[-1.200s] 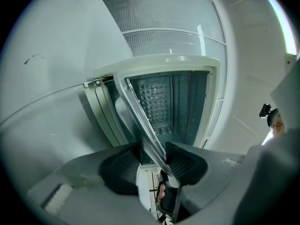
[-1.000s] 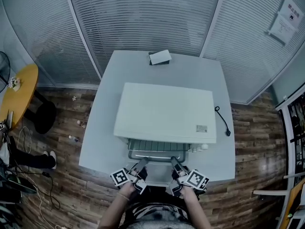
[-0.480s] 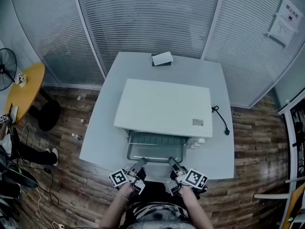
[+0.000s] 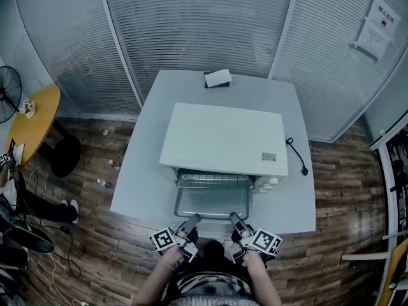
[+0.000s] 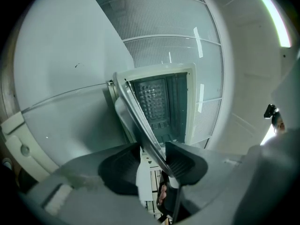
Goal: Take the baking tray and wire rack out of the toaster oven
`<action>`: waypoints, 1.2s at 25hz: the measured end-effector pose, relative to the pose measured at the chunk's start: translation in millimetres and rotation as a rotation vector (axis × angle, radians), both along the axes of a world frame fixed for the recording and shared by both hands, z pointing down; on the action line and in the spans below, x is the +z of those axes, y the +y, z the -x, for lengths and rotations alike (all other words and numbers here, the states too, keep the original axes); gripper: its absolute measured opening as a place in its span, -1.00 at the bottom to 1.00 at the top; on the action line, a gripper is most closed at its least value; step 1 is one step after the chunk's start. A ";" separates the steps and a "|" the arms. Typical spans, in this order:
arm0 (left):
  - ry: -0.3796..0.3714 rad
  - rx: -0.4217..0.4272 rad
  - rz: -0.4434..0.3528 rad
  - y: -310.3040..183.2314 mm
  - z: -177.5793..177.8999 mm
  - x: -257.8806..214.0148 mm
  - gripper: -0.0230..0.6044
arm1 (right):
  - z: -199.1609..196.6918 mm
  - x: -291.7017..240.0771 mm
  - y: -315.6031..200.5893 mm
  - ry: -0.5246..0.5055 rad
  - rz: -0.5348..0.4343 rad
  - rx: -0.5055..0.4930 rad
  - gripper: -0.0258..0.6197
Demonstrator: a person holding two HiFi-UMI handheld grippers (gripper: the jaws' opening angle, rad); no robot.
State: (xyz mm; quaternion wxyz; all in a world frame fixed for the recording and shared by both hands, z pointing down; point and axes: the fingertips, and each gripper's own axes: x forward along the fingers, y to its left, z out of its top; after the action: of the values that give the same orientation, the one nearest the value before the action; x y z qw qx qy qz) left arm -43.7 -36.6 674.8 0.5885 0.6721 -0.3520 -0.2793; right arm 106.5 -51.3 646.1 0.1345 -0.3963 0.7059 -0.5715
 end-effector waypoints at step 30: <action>-0.082 0.105 -0.128 122.9 12.7 -45.4 -0.41 | 13.2 -44.0 132.5 -0.044 -0.156 0.031 -0.48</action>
State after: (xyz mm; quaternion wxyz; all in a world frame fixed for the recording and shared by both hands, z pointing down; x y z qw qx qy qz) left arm -56.4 86.3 629.4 0.5433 0.7368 -0.3213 -0.2423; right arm 93.3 81.2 602.1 0.1894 -0.3827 0.7389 -0.5212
